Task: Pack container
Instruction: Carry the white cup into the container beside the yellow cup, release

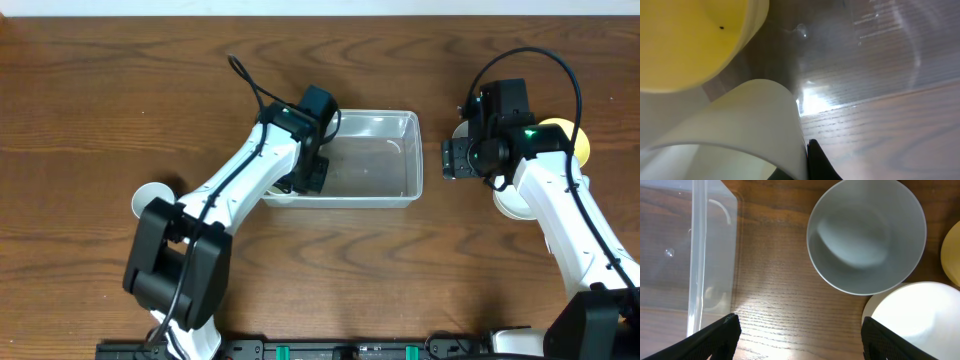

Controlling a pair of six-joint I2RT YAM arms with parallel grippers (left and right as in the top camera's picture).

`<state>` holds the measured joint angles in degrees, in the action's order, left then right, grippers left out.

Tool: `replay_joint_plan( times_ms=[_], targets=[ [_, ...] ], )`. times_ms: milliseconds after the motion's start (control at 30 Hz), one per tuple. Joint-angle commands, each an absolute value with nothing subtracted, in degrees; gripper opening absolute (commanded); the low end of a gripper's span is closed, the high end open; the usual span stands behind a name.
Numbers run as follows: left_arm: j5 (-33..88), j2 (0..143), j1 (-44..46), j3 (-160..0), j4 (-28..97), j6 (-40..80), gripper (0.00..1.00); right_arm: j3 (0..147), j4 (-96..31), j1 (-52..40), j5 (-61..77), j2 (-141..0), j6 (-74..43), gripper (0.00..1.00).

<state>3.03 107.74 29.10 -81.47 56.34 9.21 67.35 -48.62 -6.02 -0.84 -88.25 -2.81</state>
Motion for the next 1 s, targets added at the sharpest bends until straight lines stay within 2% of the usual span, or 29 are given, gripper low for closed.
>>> replay_joint_plan(
  times_ms=[0,100,167,200,400,533,733,800,967],
  targets=[
    [2.98,108.90,29.06,-81.10,55.94,8.64,0.07,68.36,-48.84,-5.63,-0.62,-88.42,-3.14,0.79],
    [2.98,109.36,29.06,-81.10,55.40,8.62,0.17,68.36,-48.97,-5.63,-0.62,-88.42,-3.14,0.79],
    [2.98,109.45,29.06,-81.10,55.18,8.64,0.28,68.36,-49.06,-5.63,-0.62,-88.42,-3.14,0.79],
    [2.98,109.45,29.06,-81.10,55.16,8.62,0.36,68.36,-49.10,-5.63,-0.62,-88.42,-3.11,0.79],
    [3.01,108.86,29.06,-81.25,55.24,8.62,0.39,68.36,-49.08,-5.63,-0.62,-88.42,-2.90,0.79],
    [2.63,105.86,29.06,-83.96,57.71,7.11,0.50,68.36,-49.08,-5.63,-1.52,-88.42,-2.92,0.80],
    [-7.46,94.59,28.29,-87.88,60.14,7.14,0.58,68.36,-48.69,-5.63,-2.00,-88.42,-2.90,0.81],
    [-8.60,89.84,26.46,-88.07,60.16,7.20,0.63,68.36,-48.66,-5.63,-2.00,-88.42,-2.90,0.81],
    [-8.62,81.47,15.09,-87.94,63.22,10.68,0.63,68.36,-48.73,-5.63,-1.96,-88.42,-2.92,0.82]
  ],
)
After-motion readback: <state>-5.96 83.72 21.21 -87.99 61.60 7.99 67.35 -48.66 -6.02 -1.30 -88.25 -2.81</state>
